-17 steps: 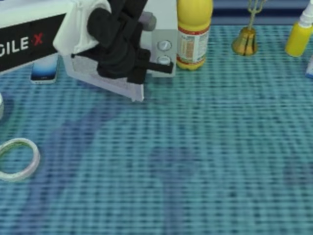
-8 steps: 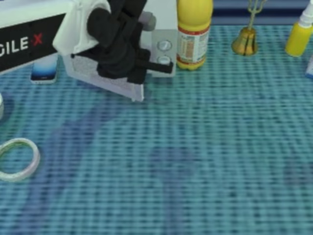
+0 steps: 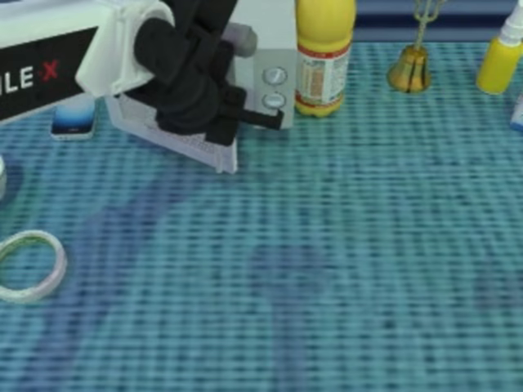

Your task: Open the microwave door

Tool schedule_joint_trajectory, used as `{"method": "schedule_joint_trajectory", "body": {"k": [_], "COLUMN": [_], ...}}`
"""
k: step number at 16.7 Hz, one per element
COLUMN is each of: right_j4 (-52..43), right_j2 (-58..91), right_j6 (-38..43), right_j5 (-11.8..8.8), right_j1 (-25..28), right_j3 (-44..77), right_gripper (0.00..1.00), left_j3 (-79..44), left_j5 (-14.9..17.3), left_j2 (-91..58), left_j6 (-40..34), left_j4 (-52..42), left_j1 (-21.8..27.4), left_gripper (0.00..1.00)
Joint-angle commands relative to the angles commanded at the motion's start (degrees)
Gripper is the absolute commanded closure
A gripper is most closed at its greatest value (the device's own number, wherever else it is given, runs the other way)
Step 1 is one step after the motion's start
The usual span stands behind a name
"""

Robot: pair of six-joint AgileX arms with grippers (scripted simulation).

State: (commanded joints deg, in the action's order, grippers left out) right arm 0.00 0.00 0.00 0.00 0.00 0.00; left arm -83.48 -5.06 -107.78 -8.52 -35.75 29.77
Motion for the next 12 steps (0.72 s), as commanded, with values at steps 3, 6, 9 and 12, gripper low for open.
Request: {"method": "schedule_joint_trajectory", "body": {"k": [3,6,9,12], "right_j4": [0.0,0.0,0.0,0.0], "right_j2": [0.0,0.0,0.0,0.0], "right_j6": [0.0,0.0,0.0,0.0], "right_j5": [0.0,0.0,0.0,0.0], "right_j1": [0.0,0.0,0.0,0.0], "right_j3": [0.0,0.0,0.0,0.0], "right_gripper": [0.0,0.0,0.0,0.0], "left_j3": [2.9,3.6,3.6,3.6], "left_j5": [2.0,2.6,2.6,2.6], "left_j2": [2.2,2.8,2.8,2.8], "left_j6": [3.5,4.5,4.5,4.5], "left_j4": [0.9,1.2,1.2,1.2], "left_j1": [-1.0,-1.3,-1.3,-1.3], "left_gripper": [1.0,1.0,1.0,1.0]}}
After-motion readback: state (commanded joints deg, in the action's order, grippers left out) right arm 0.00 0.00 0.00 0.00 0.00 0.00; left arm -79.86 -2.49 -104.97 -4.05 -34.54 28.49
